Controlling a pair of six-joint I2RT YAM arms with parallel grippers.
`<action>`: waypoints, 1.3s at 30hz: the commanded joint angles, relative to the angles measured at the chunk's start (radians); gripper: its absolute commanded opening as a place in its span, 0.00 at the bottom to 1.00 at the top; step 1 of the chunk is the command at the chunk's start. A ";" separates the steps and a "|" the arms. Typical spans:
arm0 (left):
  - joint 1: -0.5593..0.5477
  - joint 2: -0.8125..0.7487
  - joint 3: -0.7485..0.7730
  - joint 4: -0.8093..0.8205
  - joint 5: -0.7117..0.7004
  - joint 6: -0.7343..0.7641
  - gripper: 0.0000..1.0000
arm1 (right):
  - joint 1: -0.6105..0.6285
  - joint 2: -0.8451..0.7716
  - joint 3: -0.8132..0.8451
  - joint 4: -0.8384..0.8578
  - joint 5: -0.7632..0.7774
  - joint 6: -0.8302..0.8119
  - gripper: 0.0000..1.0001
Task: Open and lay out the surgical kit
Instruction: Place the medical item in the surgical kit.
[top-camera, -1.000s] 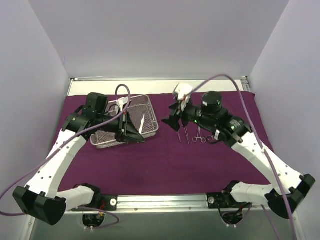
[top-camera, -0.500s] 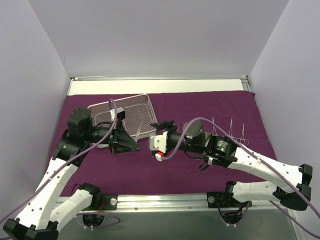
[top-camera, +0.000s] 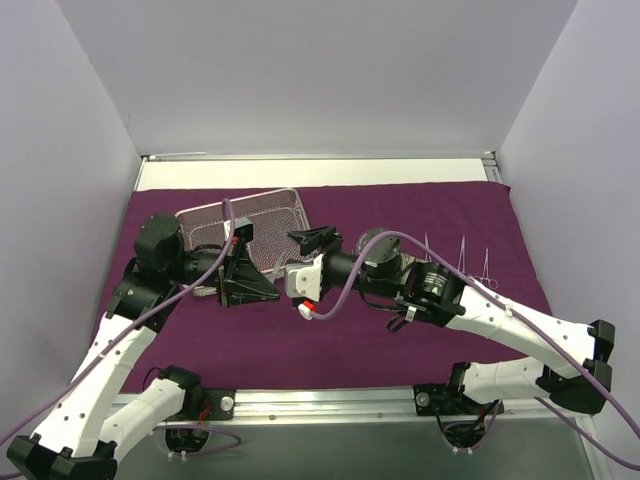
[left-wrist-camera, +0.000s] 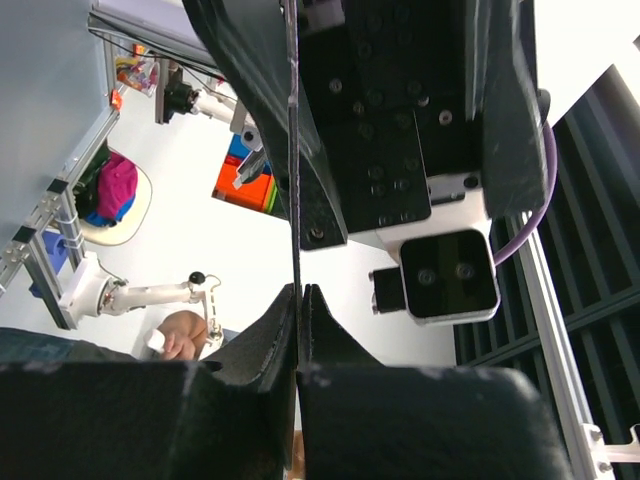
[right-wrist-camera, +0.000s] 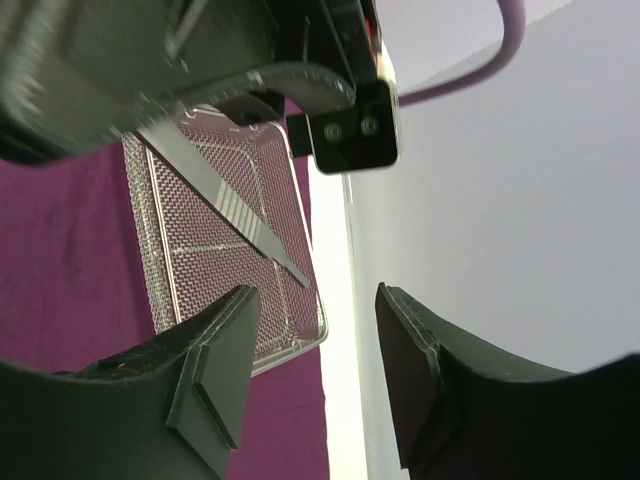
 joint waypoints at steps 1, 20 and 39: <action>-0.003 0.018 0.017 0.063 0.018 -0.021 0.02 | 0.014 0.007 0.050 0.045 -0.039 -0.013 0.49; -0.003 0.060 0.021 0.174 0.028 -0.107 0.02 | 0.014 0.056 0.032 0.121 -0.091 0.015 0.31; 0.054 0.102 0.043 -0.007 -0.110 0.175 0.94 | -0.183 -0.013 -0.106 0.057 -0.103 0.340 0.00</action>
